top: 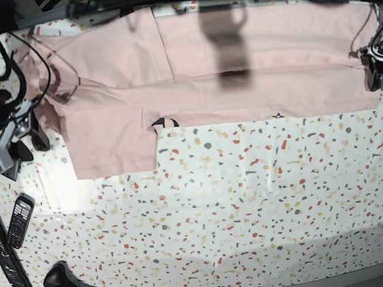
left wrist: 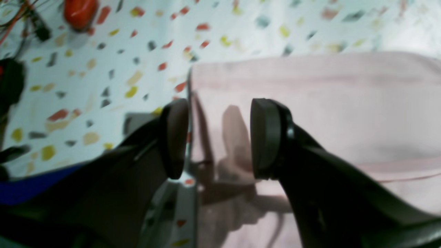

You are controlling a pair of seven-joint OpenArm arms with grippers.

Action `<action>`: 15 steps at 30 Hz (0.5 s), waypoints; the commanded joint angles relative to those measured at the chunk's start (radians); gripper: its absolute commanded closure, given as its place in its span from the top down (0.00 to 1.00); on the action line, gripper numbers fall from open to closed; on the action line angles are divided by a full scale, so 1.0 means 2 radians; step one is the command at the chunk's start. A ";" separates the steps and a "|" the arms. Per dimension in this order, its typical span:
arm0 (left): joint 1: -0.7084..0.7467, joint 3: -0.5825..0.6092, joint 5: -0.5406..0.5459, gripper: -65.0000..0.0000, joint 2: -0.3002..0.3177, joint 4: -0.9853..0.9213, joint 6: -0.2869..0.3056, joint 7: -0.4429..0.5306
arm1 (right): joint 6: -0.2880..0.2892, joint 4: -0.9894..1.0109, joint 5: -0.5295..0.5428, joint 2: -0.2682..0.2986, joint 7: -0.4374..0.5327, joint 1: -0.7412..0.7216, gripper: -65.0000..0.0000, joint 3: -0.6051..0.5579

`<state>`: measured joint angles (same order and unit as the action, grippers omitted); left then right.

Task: Fold the T-shirt properly
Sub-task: 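Release the folded edge and reposition the right gripper at the shirt side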

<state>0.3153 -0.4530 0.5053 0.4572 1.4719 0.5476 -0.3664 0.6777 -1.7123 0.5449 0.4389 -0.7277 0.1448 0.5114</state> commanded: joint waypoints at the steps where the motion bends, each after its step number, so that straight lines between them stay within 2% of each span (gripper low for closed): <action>1: -0.005 -0.005 0.010 0.42 0.010 0.008 0.001 0.015 | 0.001 0.007 0.008 0.010 0.009 -0.021 0.39 -0.002; 7: -0.033 -0.005 0.010 0.42 -0.014 0.008 0.001 0.013 | 0.001 0.094 0.008 0.010 -0.061 -0.134 0.39 -0.066; 15: -0.051 -0.005 -0.008 0.42 -0.040 0.008 0.001 0.009 | -0.014 0.242 -0.032 0.009 -0.081 -0.234 0.39 -0.197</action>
<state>0.2203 -0.4538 0.4786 0.3607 1.4719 0.5472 -0.3714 0.6514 -1.2076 0.4667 0.4355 -0.9085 -0.2962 0.1085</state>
